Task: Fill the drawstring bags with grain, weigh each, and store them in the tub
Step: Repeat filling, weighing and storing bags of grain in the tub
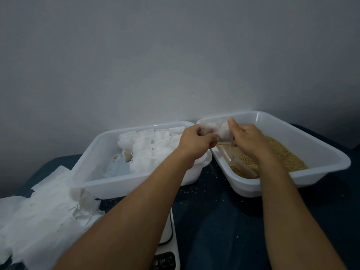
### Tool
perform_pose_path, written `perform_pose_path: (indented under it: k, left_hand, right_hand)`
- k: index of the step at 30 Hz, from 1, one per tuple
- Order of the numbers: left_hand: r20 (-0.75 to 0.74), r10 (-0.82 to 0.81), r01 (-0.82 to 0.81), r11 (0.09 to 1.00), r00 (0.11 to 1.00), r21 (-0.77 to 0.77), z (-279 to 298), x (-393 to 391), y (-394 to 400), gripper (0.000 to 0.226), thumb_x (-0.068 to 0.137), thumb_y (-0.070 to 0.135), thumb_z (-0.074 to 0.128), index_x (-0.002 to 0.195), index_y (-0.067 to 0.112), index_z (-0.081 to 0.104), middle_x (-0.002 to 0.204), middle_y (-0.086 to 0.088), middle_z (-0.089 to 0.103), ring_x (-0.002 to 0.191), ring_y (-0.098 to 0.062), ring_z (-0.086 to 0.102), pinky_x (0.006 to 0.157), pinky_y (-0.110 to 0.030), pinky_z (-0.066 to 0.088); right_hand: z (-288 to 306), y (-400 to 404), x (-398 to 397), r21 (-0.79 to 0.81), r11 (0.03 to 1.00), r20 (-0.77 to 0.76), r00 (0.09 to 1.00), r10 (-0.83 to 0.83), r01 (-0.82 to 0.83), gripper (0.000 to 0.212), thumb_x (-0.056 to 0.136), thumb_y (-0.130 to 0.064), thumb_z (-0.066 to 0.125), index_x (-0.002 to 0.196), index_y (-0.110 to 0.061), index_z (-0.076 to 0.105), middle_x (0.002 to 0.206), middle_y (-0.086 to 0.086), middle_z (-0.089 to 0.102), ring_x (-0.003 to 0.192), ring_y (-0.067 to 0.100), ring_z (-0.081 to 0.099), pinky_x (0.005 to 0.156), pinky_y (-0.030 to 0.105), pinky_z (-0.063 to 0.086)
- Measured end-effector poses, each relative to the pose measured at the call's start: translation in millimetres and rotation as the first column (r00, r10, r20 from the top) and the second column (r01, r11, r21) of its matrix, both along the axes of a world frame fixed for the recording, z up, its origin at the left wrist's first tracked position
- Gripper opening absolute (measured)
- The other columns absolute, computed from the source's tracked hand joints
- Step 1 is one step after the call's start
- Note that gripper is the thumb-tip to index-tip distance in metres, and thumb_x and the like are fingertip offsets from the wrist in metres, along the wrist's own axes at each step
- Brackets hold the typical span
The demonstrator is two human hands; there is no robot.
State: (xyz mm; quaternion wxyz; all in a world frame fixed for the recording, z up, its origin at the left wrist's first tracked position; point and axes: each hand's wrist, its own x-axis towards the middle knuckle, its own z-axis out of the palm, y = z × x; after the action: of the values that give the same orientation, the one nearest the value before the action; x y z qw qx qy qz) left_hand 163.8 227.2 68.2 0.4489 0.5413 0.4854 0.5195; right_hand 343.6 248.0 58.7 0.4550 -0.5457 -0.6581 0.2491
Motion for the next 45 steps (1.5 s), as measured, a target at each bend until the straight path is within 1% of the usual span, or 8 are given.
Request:
perform_pose_path:
  k: [7, 10, 14, 18, 25, 31, 34, 45]
  left_hand:
    - [0.003, -0.015, 0.015, 1.0, 1.0, 0.005, -1.1, -0.5, -1.6, 0.015, 0.091, 0.005, 0.074, 0.107, 0.005, 0.074, 0.106, -0.022, 0.074, 0.088, -0.023, 0.073, 0.093, -0.045, 0.063]
    - [0.007, -0.021, 0.021, 1.0, 1.0, -0.002, -2.1, -0.1, -2.5, 0.017, 0.092, 0.006, 0.074, 0.109, 0.004, 0.073, 0.108, -0.023, 0.074, 0.089, -0.024, 0.073, 0.094, -0.047, 0.062]
    - [0.037, -0.025, 0.025, 1.0, 0.999, -0.005, -3.1, 0.7, -3.3, 0.019, 0.092, 0.006, 0.075, 0.11, 0.002, 0.072, 0.105, -0.019, 0.073, 0.09, -0.023, 0.073, 0.093, -0.042, 0.063]
    - [0.065, -0.024, 0.025, 1.0, 0.998, -0.014, -5.1, 1.1, -7.1, 0.019, 0.093, 0.003, 0.072, 0.112, 0.001, 0.072, 0.11, -0.021, 0.074, 0.093, -0.024, 0.073, 0.093, -0.041, 0.063]
    - [0.096, -0.019, 0.02, 1.0, 0.995, -0.009, -6.9, 2.7, -11.9, 0.019, 0.095, 0.002, 0.071, 0.114, 0.002, 0.071, 0.111, -0.021, 0.074, 0.093, -0.023, 0.073, 0.091, -0.038, 0.063]
    - [0.173, -0.01, 0.011, 1.0, 0.985, -0.002, -6.8, 3.8, -16.7, 0.018, 0.096, 0.004, 0.071, 0.114, 0.005, 0.072, 0.109, -0.017, 0.075, 0.088, -0.017, 0.074, 0.08, -0.027, 0.063]
    - [0.224, -0.026, 0.03, 0.999, 0.974, -0.016, -5.2, 4.1, -24.0, 0.024, 0.094, 0.005, 0.074, 0.117, 0.008, 0.069, 0.114, -0.017, 0.074, 0.095, -0.023, 0.075, 0.081, -0.028, 0.063]
    - [-0.068, -0.052, 0.058, 0.994, 0.996, 0.088, -15.2, -27.2, -84.5, 0.028, 0.086, 0.008, 0.081, 0.112, 0.016, 0.072, 0.099, -0.007, 0.078, 0.095, -0.028, 0.075, 0.087, -0.044, 0.062]
  right_hand:
    - [-0.2, 0.7, 1.1, -0.037, 0.998, -0.032, 0.999, 0.044, -0.045, 0.1, 0.083, -0.092, 0.034, 0.102, 0.001, 0.068, 0.104, 0.024, 0.072, 0.095, 0.041, 0.07, 0.091, 0.056, 0.058]
    - [-2.7, 0.9, 2.6, 0.033, 0.999, 0.012, 1.0, -0.027, 0.026, 0.09, 0.086, -0.086, 0.034, 0.087, -0.003, 0.07, 0.084, 0.018, 0.071, 0.078, 0.032, 0.069, 0.073, 0.04, 0.055]
    - [0.2, 0.2, 2.3, -0.024, 0.999, -0.022, 0.999, 0.047, -0.047, 0.09, 0.089, -0.085, 0.039, 0.103, -0.001, 0.071, 0.105, 0.023, 0.073, 0.096, 0.039, 0.071, 0.091, 0.058, 0.058]
    - [-0.4, -0.3, 1.6, 0.068, 0.996, 0.079, 0.995, -0.061, 0.055, 0.075, 0.1, -0.071, 0.043, 0.079, -0.004, 0.069, 0.076, 0.018, 0.069, 0.069, 0.03, 0.064, 0.065, 0.035, 0.049]
    - [2.6, -4.2, 0.2, 0.012, 1.0, 0.134, 0.991, -0.026, 0.024, 0.068, 0.1, -0.071, 0.043, 0.064, -0.018, 0.064, 0.063, -0.003, 0.061, 0.061, 0.018, 0.058, 0.059, 0.031, 0.042]
    - [5.3, -4.7, 1.5, 0.022, 0.999, -0.063, 0.997, 0.043, -0.042, 0.047, 0.099, -0.068, 0.049, 0.093, -0.031, 0.078, 0.089, -0.011, 0.075, 0.087, 0.009, 0.07, 0.076, 0.037, 0.056]
    - [9.4, -6.7, -1.6, 0.138, 0.986, -0.031, 0.994, 0.1, -0.095, 0.038, 0.102, -0.053, 0.054, 0.087, -0.023, 0.071, 0.079, -0.003, 0.067, 0.07, 0.005, 0.058, 0.071, 0.036, 0.049]
    - [60.3, -56.0, -31.8, 0.313, 0.877, 0.22, 0.926, 0.307, -0.365, 0.01, 0.093, -0.047, 0.074, 0.088, -0.038, 0.075, 0.094, -0.021, 0.071, 0.091, 0.003, 0.066, 0.074, 0.023, 0.048]
